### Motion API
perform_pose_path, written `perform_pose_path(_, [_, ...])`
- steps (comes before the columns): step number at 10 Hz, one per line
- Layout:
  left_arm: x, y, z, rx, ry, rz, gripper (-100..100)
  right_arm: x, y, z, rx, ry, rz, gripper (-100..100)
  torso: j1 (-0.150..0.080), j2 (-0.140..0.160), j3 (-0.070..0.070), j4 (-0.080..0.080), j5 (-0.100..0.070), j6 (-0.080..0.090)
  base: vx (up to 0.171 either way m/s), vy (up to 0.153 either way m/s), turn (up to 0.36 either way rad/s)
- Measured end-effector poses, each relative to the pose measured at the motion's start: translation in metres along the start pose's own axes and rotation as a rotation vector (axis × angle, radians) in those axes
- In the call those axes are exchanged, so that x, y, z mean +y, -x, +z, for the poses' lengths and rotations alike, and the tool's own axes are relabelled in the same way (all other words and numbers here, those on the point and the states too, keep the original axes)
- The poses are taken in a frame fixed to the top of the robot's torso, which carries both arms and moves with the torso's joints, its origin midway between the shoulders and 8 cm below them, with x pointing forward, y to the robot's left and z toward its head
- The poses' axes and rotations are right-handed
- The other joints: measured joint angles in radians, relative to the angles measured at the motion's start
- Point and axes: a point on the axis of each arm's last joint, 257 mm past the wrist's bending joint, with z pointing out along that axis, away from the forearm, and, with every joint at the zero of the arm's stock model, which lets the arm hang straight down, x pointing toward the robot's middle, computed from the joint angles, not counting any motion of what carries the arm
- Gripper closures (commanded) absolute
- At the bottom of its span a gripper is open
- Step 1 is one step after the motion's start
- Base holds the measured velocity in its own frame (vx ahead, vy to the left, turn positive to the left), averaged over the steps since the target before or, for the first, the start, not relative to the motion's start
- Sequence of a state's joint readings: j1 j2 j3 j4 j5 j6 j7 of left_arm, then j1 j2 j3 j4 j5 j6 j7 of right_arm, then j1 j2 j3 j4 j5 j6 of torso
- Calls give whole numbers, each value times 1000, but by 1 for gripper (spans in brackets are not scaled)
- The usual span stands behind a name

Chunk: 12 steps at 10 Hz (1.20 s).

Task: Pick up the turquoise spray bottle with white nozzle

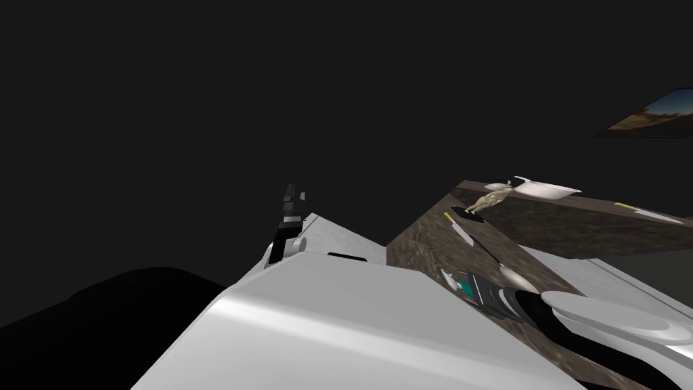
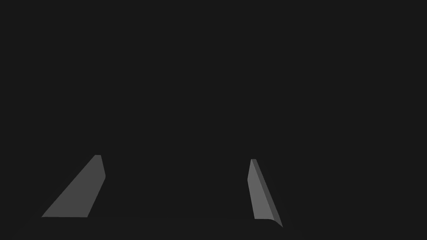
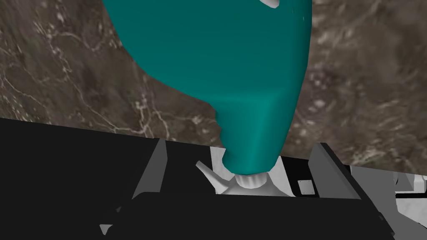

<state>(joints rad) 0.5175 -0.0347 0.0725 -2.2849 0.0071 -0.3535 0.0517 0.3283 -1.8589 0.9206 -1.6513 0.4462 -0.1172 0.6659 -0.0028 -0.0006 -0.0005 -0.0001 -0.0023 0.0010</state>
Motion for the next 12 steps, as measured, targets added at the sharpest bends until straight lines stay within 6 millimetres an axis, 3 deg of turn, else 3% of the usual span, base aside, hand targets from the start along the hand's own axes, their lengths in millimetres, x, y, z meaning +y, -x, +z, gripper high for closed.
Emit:
perform_pose_path(1, [0, 0, 0, 0, 0, 0, 0, 0, 0, 0, 0, 0, -2, 100, 0, 0, 0, 0, 0, 0, 0, 0, 0])
perform_pose_path(5, [0, 0, 0, 0, 0, 0, 0, 0, 0, 0, 0, 1, -1, 100, 0, -1, 0, 0, 0, 0, 0, 0, 0])
perform_pose_path(6, [0, 0, 0, 0, 0, 0, 0, 1, 0, 0, -1, 1, -1, 0, 0, 0, 0, 0, 0, 0, 0, 0, 0])
perform_pose_path(7, [0, 0, 0, 0, 0, 0, 0, 1, 0, 0, -1, 1, -1, 100, 0, 0, 0, 0, 0, 0, -13, 2, -50])
perform_pose_path(11, [0, 0, 0, 0, 0, 0, 0, -15, 8, -16, -6, -2, -20, 100, 2, 2, 1, 1, 2, 0, -19, 2, -50])
perform_pose_path(12, [0, 0, 0, 0, 0, 0, 0, -15, 8, -17, -7, -1, -21, 0, 2, 1, 1, 1, 2, 0, 0, 0, 0])
